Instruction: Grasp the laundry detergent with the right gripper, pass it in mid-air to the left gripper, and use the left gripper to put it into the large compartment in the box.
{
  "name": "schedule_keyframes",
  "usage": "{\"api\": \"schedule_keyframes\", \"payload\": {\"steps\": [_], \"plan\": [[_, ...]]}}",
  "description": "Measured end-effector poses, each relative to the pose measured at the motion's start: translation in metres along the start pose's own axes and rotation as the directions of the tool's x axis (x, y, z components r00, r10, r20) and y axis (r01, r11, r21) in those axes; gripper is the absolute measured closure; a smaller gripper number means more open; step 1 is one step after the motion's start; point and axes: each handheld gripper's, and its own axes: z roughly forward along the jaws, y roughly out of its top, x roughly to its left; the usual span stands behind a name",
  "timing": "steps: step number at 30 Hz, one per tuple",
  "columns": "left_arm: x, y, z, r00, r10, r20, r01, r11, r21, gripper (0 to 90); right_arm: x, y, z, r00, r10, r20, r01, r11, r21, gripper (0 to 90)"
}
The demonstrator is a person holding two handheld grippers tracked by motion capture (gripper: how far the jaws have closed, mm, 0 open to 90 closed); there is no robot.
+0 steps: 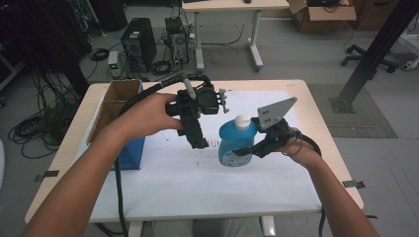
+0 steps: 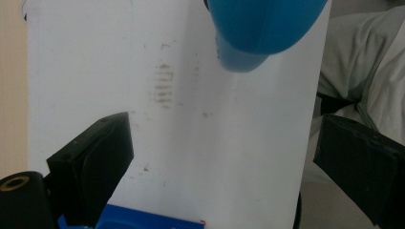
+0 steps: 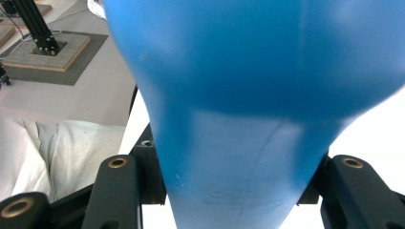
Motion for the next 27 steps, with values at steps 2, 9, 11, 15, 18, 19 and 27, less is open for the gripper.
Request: {"api": "schedule_keyframes", "payload": {"steps": [2,9,11,15,18,19,27], "plan": [[-0.001,0.001,0.0,1.0,-0.001,0.007,0.001,1.0,0.007,6.4,-0.001,0.002,0.004,1.0,-0.002,-0.009,0.002,1.0,0.003,44.8],[-0.002,0.003,0.0,0.9997,0.003,0.025,-0.003,0.9999,0.011,6.3,-0.005,0.007,0.018,0.9995,-0.005,-0.03,0.005,1.0,-0.004,44.8],[-0.002,0.003,0.001,0.9996,-0.002,0.028,0.001,0.9999,0.017,6.4,-0.006,0.009,0.024,0.9991,-0.007,-0.041,0.007,1.0,-0.004,44.8],[-0.001,0.003,0.0,0.9992,-0.005,0.039,0.004,0.9997,0.022,6.4,-0.008,0.009,0.03,0.9988,-0.006,-0.049,0.006,1.0,-0.003,44.8],[-0.001,0.003,0.0,0.9991,-0.007,0.042,0.006,0.9998,0.02,6.4,-0.008,0.009,0.033,0.9986,-0.004,-0.053,0.004,1.0,-0.003,44.9],[-0.001,0.003,-0.001,0.999,-0.006,0.043,0.005,0.9998,0.019,6.4,-0.009,0.009,0.035,0.9985,-0.007,-0.055,0.006,1.0,-0.001,44.8],[0.0,0.008,0.002,0.9984,-0.001,0.057,0.0,0.9999,0.016,6.3,-0.008,0.012,0.042,0.998,-0.013,-0.062,0.013,1.0,-0.003,44.9]]}}
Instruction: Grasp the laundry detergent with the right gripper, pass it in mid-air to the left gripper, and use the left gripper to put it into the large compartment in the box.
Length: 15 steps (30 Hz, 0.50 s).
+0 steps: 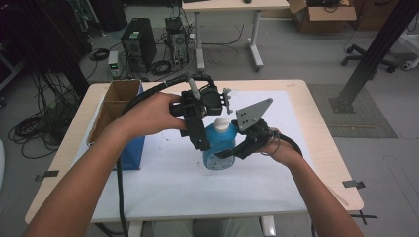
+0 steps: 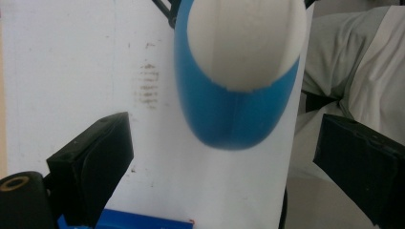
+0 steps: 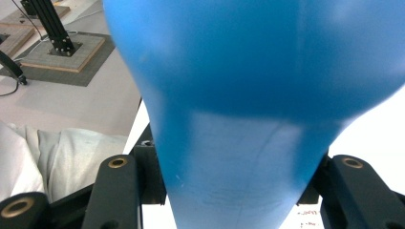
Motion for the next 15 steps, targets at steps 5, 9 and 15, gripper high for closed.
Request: {"api": "schedule_keyframes", "payload": {"steps": [5,9,15], "plan": [[0.0002,0.0027,0.0008,0.9999,0.004,0.01,-0.004,1.0,-0.008,6.3,0.0003,0.0019,0.0016,1.0,-0.002,-0.005,0.002,1.0,-0.001,44.8],[0.0015,0.003,0.0017,0.9998,-0.004,0.019,0.004,0.9999,-0.017,6.3,-0.0003,0.0019,0.0034,1.0,-0.002,-0.008,0.002,1.0,0.002,44.8],[0.0011,0.0053,0.0056,0.9999,-0.006,0.013,0.006,0.9995,-0.031,6.2,-0.0016,0.0025,0.0064,1.0,0.0,-0.009,0.0,1.0,0.007,44.8]]}}
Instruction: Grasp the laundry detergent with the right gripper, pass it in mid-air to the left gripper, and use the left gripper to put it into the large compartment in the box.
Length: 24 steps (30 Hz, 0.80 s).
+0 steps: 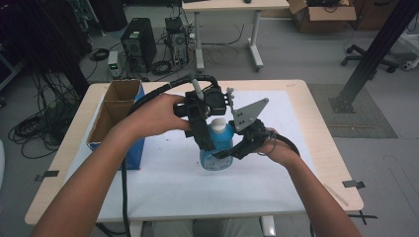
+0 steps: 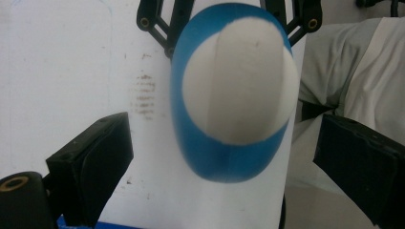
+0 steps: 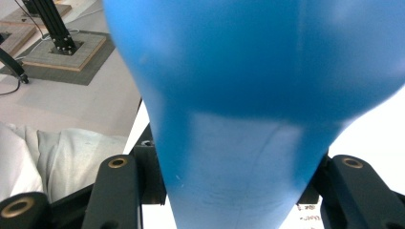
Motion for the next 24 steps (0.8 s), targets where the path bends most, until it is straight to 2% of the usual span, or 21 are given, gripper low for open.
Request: {"api": "schedule_keyframes", "payload": {"steps": [14,24], "plan": [[0.0,0.008,0.007,1.0,0.004,-0.007,-0.004,1.0,-0.006,6.4,-0.001,0.002,0.005,0.9999,0.006,-0.008,-0.006,1.0,0.003,44.8],[0.0,0.009,0.012,0.9998,0.019,-0.005,-0.019,0.9997,0.015,8.3,-0.001,0.002,0.005,0.9999,0.01,-0.013,-0.01,1.0,0.006,44.8]]}}
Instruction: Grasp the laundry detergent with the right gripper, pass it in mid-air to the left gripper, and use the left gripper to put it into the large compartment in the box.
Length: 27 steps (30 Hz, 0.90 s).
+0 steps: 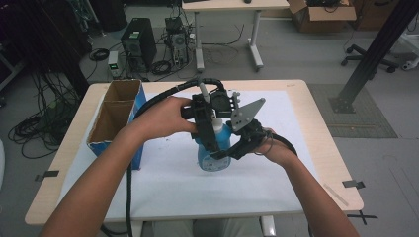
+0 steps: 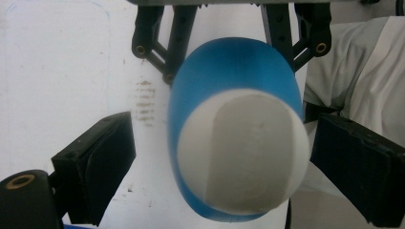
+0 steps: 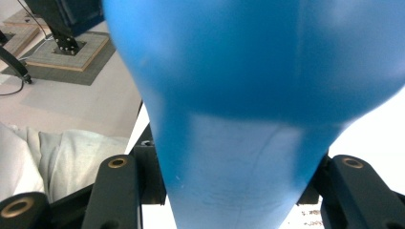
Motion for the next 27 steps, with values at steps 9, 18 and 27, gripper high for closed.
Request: {"api": "schedule_keyframes", "payload": {"steps": [9,18,27], "plan": [[-0.0006,0.0012,0.003,0.9999,0.01,-0.003,-0.01,0.9998,0.015,9.5,0.0,0.0001,-0.0004,1.0,-0.002,0.002,0.002,1.0,-0.001,44.8],[-0.001,0.0022,0.0048,0.9998,0.021,0.004,-0.021,0.9997,0.014,19.7,-0.0004,0.0001,-0.0012,1.0,-0.001,0.003,0.001,1.0,-0.006,44.8],[-0.001,0.0011,0.0048,0.9997,0.025,0.005,-0.025,0.9996,0.014,22.3,-0.0006,0.0,-0.0002,1.0,-0.001,0.001,0.001,1.0,-0.005,44.8]]}}
